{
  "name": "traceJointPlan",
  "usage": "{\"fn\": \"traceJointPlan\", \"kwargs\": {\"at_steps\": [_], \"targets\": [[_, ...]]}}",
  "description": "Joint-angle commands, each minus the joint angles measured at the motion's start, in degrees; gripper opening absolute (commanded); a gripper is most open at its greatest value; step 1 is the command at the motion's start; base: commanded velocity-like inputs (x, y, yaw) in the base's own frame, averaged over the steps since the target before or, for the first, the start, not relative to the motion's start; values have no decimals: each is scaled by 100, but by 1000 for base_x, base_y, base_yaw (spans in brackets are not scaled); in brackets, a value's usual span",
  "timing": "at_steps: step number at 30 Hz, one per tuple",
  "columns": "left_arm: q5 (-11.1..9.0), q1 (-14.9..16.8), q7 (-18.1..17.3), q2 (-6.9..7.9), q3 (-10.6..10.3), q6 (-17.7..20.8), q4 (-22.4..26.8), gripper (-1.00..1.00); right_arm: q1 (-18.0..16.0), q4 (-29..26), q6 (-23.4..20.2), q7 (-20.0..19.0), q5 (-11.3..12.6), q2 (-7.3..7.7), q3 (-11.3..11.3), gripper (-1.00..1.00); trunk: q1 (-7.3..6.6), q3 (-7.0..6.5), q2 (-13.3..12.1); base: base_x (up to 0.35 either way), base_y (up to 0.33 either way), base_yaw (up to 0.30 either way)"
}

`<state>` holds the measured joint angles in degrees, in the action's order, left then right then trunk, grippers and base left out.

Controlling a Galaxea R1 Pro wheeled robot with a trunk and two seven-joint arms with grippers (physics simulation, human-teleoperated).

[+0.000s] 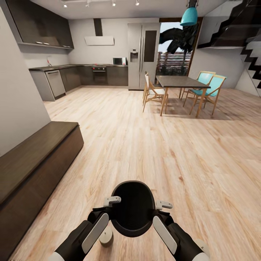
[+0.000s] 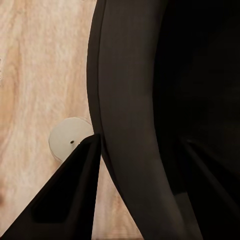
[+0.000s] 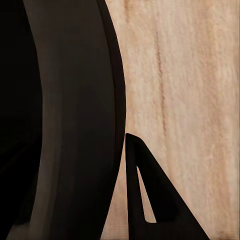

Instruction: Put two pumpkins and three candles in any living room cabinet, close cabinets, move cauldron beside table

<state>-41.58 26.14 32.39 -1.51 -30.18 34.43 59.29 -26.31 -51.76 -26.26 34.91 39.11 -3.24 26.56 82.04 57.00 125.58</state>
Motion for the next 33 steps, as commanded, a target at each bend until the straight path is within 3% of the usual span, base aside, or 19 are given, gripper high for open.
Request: {"fn": "traceJointPlan", "kwargs": {"at_steps": [1,33], "targets": [[-122,5,55,1,-29,-59,100,-100,-6,0,-45,51,76,8,4,-100,-25,-14,-39,-108,0,0],[-122,5,57,-8,-32,-59,100,-100,-8,-9,-45,51,70,8,7,-100,-728,-588,-1322,-7,0,0]]}}
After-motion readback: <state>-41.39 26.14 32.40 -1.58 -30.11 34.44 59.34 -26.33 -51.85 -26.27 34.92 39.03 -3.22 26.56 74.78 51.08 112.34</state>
